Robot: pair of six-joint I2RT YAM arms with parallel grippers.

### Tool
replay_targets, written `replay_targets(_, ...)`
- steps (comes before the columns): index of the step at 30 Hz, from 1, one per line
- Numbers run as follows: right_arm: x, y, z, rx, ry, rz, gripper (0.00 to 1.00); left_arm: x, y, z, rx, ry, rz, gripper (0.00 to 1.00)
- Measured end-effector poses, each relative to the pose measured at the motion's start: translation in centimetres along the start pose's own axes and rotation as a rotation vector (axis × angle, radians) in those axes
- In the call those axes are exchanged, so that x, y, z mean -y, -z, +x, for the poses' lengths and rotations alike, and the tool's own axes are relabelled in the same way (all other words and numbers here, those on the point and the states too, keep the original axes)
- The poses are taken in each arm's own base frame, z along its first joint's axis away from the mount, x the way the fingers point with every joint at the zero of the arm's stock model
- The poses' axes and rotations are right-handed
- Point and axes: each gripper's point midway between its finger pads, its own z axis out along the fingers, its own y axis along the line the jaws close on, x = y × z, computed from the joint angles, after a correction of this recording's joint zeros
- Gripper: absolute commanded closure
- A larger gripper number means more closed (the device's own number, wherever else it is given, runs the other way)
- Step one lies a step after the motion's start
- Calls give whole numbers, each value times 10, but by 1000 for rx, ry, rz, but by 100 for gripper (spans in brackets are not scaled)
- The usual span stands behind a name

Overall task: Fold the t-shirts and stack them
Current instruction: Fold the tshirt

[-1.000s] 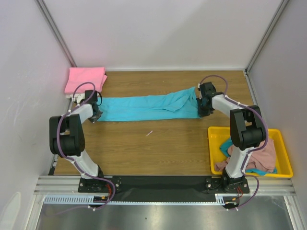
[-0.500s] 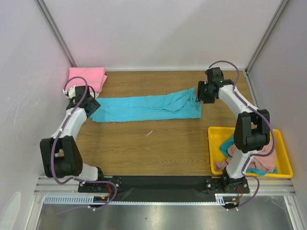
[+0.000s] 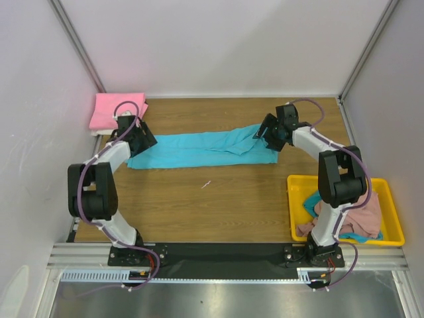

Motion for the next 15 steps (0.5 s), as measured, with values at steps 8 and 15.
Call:
replay_targets(8,2,-32,15,-30,-21,-1,25,-2,-31,30,-80,17,-18,25)
replay_targets(15,15,-46,15,-33,-36,23,27,-10,-37,37,-89,76,-75,25)
